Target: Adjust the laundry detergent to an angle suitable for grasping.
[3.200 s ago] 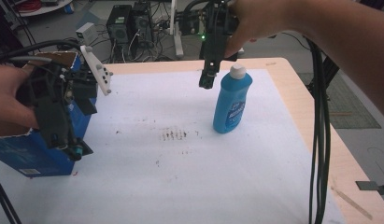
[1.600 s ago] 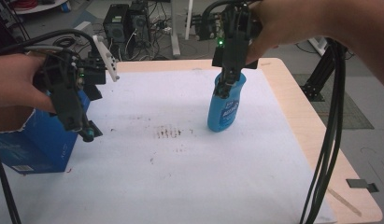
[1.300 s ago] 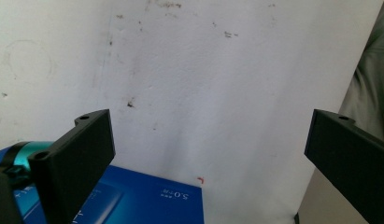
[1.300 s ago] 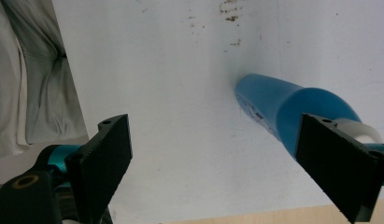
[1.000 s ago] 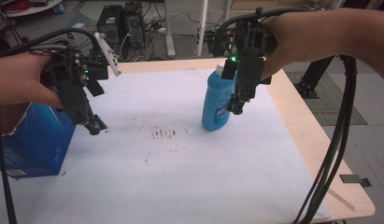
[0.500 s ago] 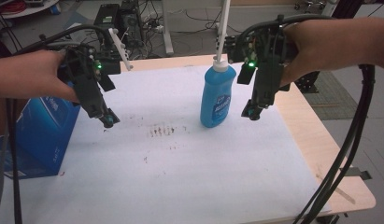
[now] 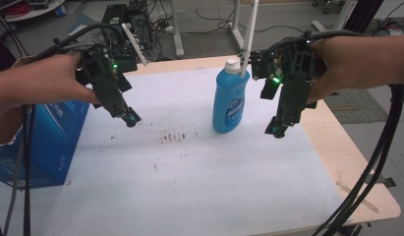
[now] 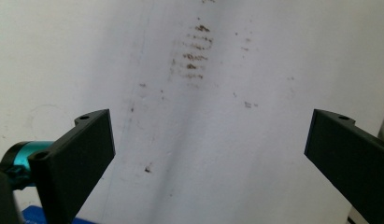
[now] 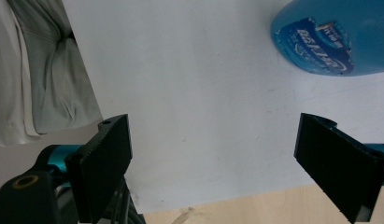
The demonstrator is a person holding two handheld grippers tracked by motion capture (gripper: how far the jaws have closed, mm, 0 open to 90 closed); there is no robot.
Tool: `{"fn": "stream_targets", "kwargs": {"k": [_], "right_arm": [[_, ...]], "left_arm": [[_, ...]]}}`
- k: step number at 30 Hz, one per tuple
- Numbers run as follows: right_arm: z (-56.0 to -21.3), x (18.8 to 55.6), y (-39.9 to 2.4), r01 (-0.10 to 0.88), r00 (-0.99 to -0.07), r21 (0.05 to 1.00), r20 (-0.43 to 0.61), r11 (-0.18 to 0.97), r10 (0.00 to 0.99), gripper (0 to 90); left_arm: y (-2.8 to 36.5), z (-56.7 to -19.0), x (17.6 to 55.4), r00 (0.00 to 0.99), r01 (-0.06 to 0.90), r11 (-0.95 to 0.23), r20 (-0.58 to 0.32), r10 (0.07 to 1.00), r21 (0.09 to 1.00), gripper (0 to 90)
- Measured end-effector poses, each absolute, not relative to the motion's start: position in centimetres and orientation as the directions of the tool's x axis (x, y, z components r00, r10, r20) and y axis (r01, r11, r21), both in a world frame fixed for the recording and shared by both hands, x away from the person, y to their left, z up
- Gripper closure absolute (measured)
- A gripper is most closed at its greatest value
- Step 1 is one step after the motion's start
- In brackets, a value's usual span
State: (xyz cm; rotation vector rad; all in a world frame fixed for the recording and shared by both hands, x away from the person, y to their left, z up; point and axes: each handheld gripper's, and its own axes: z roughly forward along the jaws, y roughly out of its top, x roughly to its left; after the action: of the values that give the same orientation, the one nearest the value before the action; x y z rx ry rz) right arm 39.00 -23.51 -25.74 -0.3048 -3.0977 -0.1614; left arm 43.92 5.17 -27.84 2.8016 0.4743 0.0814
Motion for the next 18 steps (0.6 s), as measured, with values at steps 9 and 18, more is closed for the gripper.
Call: {"fn": "stream_targets", "kwargs": {"k": [9,18], "right_arm": [[-26.4,39.0,-24.2,0.211,-0.977,0.115,0.039,0.971,0.208,10.7],[-26.9,39.2,-24.6,0.224,-0.974,0.111,0.048,0.968,0.22,10.7]], "left_arm": [[4.8,-29.2,44.2,0.917,0.366,-0.84,-0.003,0.398,0.4,1.7],[4.9,-29.7,43.9,0.879,0.383,-0.737,0.026,0.477,0.558,1.7]]}}
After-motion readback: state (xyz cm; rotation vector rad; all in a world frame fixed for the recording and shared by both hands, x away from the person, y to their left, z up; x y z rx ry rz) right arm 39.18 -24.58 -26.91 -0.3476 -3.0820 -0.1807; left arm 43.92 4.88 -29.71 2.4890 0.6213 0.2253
